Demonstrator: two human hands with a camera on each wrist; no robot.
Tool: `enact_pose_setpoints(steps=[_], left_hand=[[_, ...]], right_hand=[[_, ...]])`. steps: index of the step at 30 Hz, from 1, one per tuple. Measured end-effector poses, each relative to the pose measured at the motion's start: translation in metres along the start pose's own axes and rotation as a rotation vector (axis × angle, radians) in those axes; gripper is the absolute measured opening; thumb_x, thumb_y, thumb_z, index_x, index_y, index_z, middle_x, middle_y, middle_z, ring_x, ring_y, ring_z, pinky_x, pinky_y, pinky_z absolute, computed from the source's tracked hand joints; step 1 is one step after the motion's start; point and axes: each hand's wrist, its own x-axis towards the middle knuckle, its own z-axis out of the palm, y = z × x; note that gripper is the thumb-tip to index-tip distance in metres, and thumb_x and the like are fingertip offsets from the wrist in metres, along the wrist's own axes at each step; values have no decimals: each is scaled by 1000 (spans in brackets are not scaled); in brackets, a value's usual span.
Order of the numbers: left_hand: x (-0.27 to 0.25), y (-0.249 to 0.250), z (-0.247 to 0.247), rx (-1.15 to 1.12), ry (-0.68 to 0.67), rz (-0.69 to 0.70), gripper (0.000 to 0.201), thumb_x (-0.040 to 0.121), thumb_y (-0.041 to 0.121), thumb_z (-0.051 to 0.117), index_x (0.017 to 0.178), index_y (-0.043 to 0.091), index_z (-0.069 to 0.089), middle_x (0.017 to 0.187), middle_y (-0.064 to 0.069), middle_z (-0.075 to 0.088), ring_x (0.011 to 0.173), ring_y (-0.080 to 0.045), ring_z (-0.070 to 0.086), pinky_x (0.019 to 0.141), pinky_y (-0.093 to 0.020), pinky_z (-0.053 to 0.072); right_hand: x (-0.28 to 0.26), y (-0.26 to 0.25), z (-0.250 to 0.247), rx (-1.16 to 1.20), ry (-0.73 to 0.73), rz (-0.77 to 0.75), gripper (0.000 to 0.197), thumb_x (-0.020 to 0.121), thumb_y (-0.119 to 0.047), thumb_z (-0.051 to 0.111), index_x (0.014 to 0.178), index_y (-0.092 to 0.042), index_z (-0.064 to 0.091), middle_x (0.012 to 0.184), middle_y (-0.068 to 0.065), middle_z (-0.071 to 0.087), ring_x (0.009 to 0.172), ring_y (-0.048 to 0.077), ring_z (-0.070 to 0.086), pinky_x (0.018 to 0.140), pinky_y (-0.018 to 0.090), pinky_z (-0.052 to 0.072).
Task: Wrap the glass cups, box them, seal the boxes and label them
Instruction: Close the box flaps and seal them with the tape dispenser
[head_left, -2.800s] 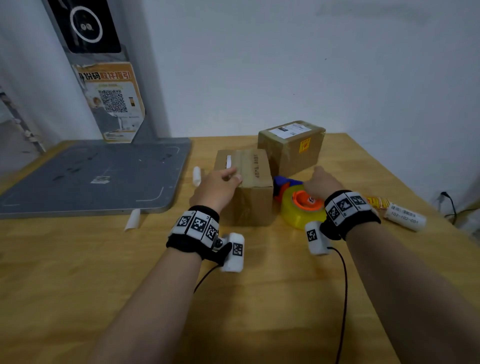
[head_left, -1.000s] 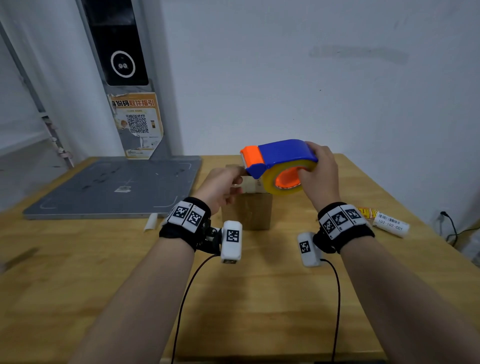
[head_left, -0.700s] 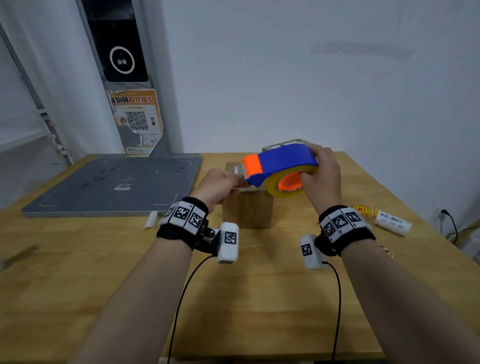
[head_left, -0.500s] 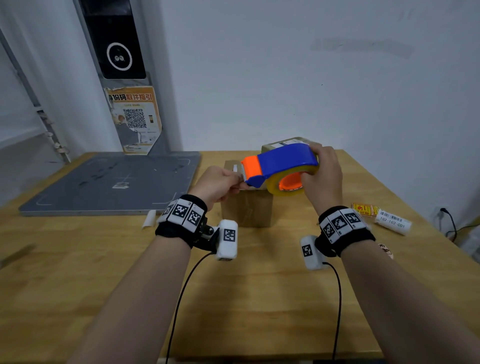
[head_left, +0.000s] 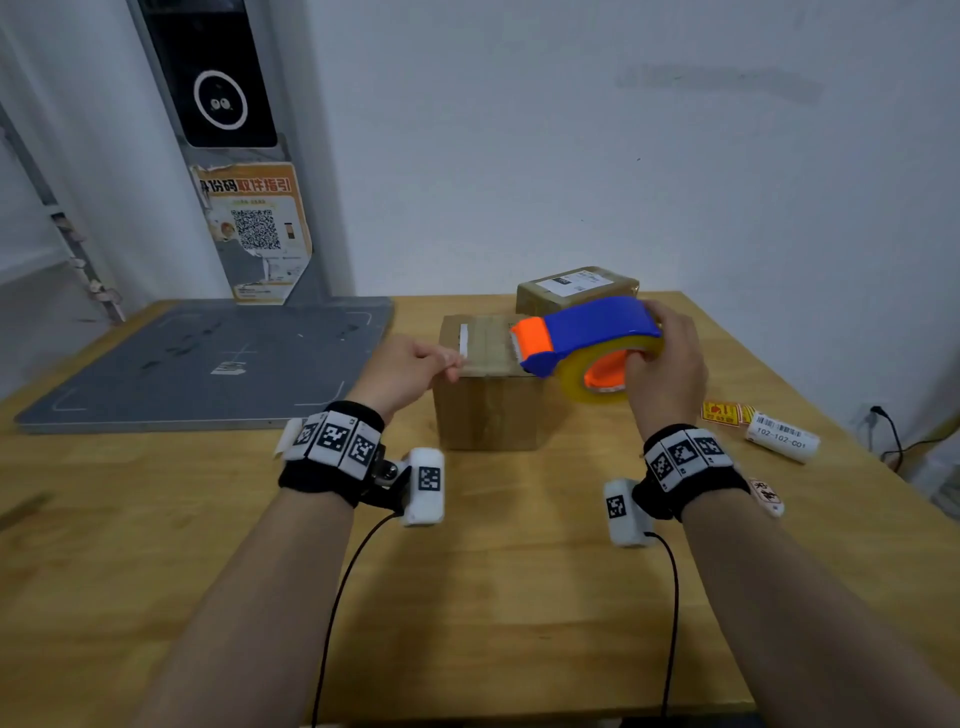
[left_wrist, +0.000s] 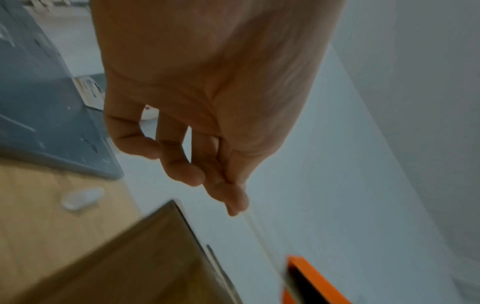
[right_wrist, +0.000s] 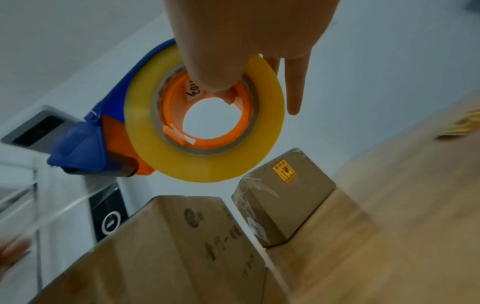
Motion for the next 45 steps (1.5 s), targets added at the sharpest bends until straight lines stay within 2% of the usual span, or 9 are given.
enact_pose_setpoints(steps=[6,9,13,24,29,34,36,40,45], left_hand=[[-4,-34,-26,22,76,-72,25,105,17,55,93,16,77,88,4,74,80,-4,61,66,-21,44],[-2,-42,-22,44,100,-50,29,105,19,54,86,18,76,88,4,75,75,-4,59,66,-21,44],[2,-49,-18,59,141,-60,32,104,23,53,82,22,76,85,11,74,83,-5,59,87,-33,49],[7,-61,1,55,218,-88,31,102,27,53,83,29,78,81,14,74,91,-15,63,95,-43,53],[8,-63,14,25,266,-113,29,103,29,53,83,33,74,82,9,74,81,-13,62,82,-36,53],[12,-66,32,-15,304,-143,38,105,32,50,77,16,70,77,-1,67,69,-17,57,63,-30,41],[19,-70,35,-1,282,-145,37,107,32,46,89,11,72,82,-4,69,73,-21,61,67,-32,47],[24,-66,33,84,211,-210,46,107,37,41,143,12,55,137,-11,64,124,-31,61,105,-47,49],[36,-59,20,151,246,-266,56,105,26,50,157,17,31,153,-13,48,137,-33,49,113,-51,41]], right_hand=[[2,36,-6,113,93,174,53,87,7,52,131,-19,64,132,2,62,121,19,58,93,19,37],[-4,42,0,170,104,201,51,84,8,52,128,-17,63,128,2,64,117,20,60,97,29,47],[-5,43,3,184,105,214,51,82,11,53,125,-16,60,127,2,62,116,19,59,101,38,51],[1,43,4,194,132,222,48,84,11,57,125,-13,60,128,1,58,115,10,55,96,17,47],[2,41,9,161,111,237,46,86,12,57,126,-11,59,131,5,55,112,8,53,89,16,41],[-3,37,21,123,129,293,44,91,12,56,127,-13,56,139,5,47,103,1,45,82,15,37],[-5,36,26,115,120,289,42,92,9,58,127,-14,56,140,4,47,102,1,47,84,20,41],[-8,35,30,107,92,289,40,93,7,59,128,-13,55,140,4,47,102,5,50,84,22,41],[-4,29,27,106,-50,287,45,92,11,56,130,-12,54,141,5,47,103,10,51,83,23,40]])
